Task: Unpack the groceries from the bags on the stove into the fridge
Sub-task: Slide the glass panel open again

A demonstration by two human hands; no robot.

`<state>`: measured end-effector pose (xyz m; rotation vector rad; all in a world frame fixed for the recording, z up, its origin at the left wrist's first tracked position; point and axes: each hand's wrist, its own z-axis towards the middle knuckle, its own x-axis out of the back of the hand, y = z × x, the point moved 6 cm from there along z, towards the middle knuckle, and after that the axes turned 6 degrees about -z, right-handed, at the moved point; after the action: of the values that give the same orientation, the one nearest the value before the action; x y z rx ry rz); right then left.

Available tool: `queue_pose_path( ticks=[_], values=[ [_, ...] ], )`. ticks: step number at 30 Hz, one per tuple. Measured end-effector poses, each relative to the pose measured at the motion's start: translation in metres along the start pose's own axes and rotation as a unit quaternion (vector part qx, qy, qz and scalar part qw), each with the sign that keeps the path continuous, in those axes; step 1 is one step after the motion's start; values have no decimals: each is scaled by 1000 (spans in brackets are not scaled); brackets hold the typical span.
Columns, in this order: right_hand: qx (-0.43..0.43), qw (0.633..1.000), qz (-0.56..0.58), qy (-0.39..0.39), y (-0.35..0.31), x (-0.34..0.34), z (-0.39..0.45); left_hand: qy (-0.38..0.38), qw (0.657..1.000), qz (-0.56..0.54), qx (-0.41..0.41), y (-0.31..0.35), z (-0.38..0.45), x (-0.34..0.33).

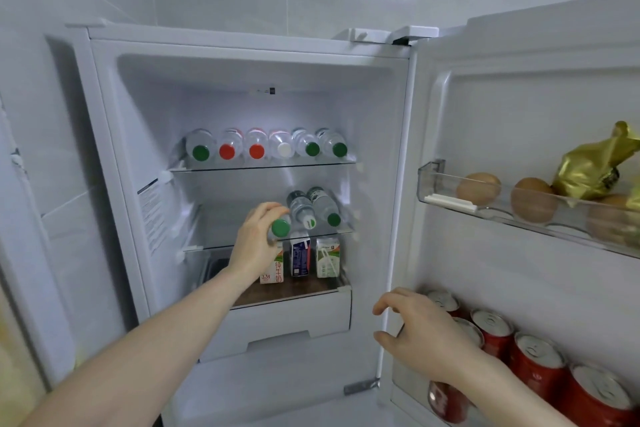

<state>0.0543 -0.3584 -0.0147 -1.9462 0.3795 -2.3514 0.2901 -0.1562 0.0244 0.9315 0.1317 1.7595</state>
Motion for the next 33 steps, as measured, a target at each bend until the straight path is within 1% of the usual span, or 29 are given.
queue_pose_path(
  ticks=[2,7,11,15,17,20,23,27,30,33],
  values=[
    [-9,1000,0,-3,0,-2,2,-14,1000,-14,16,-6,5,-11],
    [-24,999,-22,-26,1,-7,7,-131,991,22,33,-34,13,-46],
    [-24,998,-43,-47,0,-10,12,-168,983,3,75,-43,34,-54],
    [-18,996,-52,-73,-4,-17,17,-265,952,27,150,-56,57,-58],
    [-14,995,-48,-83,-7,-19,20,-290,941,23,176,-65,63,-60],
    [-9,996,-40,-77,-9,-18,20,-280,939,15,200,-78,70,-69],
    [-22,998,-29,-59,-5,-15,17,-241,948,31,205,-85,68,-82],
    [-40,999,-5,-29,-1,-6,6,-182,968,20,171,-84,59,-89],
    [-46,999,0,-21,-3,-5,-4,-161,975,15,151,-83,57,-85],
    [-41,999,18,-22,-7,-10,-12,-149,977,-7,151,-82,55,-81]
  ],
)
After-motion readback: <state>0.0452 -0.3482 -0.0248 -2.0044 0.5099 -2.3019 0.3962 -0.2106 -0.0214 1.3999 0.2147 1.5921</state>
